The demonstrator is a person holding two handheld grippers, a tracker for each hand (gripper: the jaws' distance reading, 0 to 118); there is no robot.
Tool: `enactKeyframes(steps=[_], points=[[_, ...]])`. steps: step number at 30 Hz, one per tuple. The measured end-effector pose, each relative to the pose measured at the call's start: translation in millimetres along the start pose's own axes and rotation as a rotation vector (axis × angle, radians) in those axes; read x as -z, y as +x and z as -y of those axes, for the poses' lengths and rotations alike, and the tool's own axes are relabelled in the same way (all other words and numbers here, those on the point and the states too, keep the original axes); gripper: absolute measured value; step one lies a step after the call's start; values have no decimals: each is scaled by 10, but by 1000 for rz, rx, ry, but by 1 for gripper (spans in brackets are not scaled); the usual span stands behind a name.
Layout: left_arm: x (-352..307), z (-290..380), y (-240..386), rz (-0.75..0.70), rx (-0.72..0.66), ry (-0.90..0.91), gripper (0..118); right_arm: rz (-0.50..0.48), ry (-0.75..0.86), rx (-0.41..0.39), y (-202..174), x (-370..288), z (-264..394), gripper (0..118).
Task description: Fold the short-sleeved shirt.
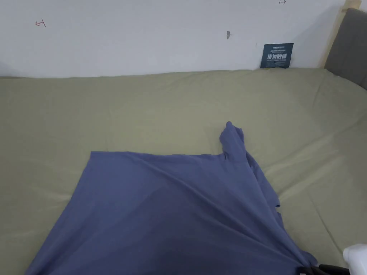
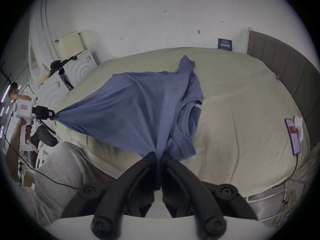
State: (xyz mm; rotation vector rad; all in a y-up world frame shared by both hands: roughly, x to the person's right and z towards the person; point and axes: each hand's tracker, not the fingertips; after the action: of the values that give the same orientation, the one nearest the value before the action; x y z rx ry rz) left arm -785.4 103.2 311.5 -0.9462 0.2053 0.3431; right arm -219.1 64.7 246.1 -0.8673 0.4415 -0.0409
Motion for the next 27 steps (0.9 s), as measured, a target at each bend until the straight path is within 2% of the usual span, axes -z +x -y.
enactKeyframes(steps=[4, 7, 15, 19, 27], points=[[28, -139, -25, 20, -29, -26, 0, 5, -37, -33, 19, 39, -148, 8], [158, -375, 81, -37, 53, -36, 0, -36, -65, 4, 105, 131, -467, 8], [672, -1089, 322, 22, 58, -32, 0, -46, -124, 34, 319, 667, -1273, 8], [970, -1395, 422, 7, 69, -34, 0, -26, -152, 116, 479, 995, -1545, 8], [1555, -1708, 559, -37, 65, -75, 0, 31, -219, 204, 776, 1612, -1732, 8]])
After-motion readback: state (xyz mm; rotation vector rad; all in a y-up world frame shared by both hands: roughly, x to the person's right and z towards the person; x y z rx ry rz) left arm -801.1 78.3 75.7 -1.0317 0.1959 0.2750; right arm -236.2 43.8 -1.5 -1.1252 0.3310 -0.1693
